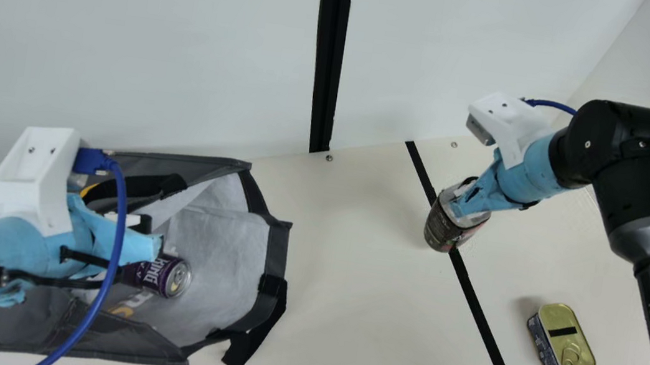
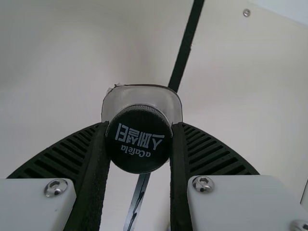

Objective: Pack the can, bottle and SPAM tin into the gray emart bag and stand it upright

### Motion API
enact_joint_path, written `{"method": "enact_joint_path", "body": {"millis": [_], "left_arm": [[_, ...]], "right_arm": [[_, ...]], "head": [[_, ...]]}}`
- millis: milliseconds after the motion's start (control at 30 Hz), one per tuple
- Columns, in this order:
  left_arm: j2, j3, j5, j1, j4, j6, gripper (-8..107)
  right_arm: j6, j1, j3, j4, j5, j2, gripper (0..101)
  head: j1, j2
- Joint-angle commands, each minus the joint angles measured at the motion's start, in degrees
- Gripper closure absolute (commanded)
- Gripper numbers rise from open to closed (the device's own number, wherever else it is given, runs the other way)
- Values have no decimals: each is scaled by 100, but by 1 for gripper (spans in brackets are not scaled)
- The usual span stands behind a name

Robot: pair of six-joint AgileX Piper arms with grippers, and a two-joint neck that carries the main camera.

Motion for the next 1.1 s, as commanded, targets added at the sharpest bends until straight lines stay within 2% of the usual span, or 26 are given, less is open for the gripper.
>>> {"method": "enact_joint_path", "body": {"millis": [0, 500, 1067], "left_arm": [[0, 0, 0, 0, 0, 0, 107], [0, 0, 0, 0, 0, 0, 107], [0, 0, 0, 0, 0, 0, 107]], "right_arm": [[-152, 67, 48, 6, -10, -56, 101], [-1179, 597, 547, 301, -10, -531, 101], [-1912, 1243, 1159, 803, -10, -875, 101]], "head": [[-130, -14], [-130, -14], [-130, -14]]}}
